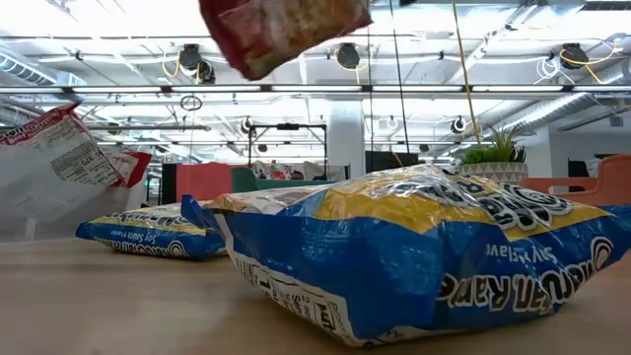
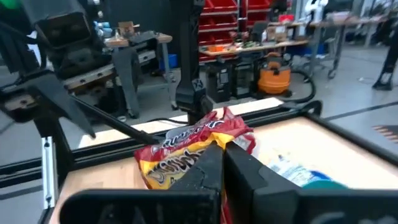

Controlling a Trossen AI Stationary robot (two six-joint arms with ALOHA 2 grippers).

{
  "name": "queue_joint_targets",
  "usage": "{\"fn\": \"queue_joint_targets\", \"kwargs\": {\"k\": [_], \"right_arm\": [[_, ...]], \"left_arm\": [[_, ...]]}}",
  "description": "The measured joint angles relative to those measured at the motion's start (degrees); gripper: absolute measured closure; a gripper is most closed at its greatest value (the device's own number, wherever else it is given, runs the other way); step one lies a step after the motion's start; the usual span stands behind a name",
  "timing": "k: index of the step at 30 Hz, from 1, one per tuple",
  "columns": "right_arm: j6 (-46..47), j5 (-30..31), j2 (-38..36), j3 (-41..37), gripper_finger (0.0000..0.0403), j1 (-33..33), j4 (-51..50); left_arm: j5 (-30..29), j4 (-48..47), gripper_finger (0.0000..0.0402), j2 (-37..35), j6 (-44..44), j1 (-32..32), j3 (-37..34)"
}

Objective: Sort Maruchan noodles
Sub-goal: Put the red noodle pack into the transparent bin

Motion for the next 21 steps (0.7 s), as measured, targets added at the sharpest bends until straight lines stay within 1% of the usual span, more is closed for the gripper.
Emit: {"fn": "queue_joint_targets", "kwargs": {"k": [4,8,11,18,21], "right_arm": [[-2.21,3.31,-0.02,1.23,0.0403,1.85,-0.42],[-3.04,3.81,0.02,1.68,0.0403,2.48,-0.49],[-3.02,3.8,0.0,1.78,0.0403,2.48,-0.43],[-3.03,3.74,0.02,1.78,0.0403,2.48,-0.48],[-3.04,3.74,0.66,1.78,0.0403,2.48,0.12]], "left_arm": [[-0.24,4.71,0.0171,1.73,6.69,0.54,0.0],[-0.11,6.14,0.0162,3.1,10.33,1.42,-0.02],[-0.22,6.36,0.0133,3.92,10.32,2.39,-0.02],[-1.59,6.96,0.0039,4.32,7.63,4.96,-0.02],[-1.57,8.79,0.0019,4.32,6.74,5.81,-0.02]]}}
